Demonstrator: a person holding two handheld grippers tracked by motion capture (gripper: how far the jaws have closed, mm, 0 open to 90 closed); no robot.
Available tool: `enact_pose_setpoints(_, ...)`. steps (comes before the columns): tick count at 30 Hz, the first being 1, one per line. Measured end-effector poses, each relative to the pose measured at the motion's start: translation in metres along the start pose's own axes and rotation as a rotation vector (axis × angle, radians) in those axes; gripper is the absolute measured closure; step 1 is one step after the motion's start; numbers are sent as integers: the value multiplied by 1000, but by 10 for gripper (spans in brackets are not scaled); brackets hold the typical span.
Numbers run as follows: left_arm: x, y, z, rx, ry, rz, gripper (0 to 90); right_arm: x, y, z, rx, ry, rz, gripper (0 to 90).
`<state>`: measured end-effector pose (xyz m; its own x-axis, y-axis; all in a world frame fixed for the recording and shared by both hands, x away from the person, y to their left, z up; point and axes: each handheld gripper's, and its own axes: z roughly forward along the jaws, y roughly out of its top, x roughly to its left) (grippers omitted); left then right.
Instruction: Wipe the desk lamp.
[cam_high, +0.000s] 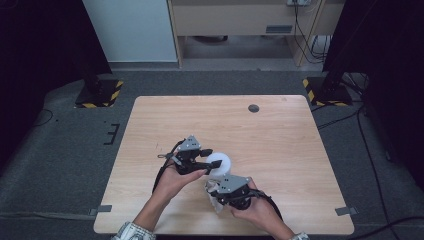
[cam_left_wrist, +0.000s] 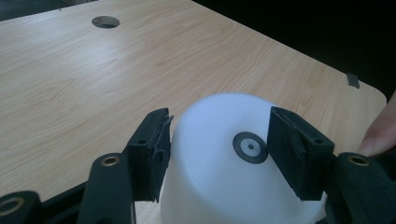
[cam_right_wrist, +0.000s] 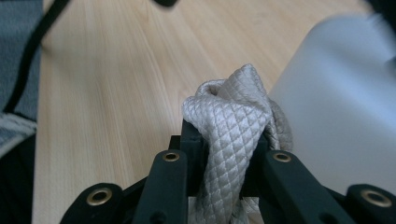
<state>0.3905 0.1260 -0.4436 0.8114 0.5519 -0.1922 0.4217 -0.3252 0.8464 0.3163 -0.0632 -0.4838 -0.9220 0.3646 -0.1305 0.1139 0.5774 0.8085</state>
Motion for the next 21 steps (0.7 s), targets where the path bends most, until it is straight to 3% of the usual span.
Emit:
enact_pose_setpoints(9, 0, 0, 0, 2, -1, 3, 393, -1, -15, 15, 105, 35, 18, 770)
enact_pose_setpoints(21, 0, 0, 0, -1, -2, 1, 393, -9, -27, -1, 151, 37, 36, 767)
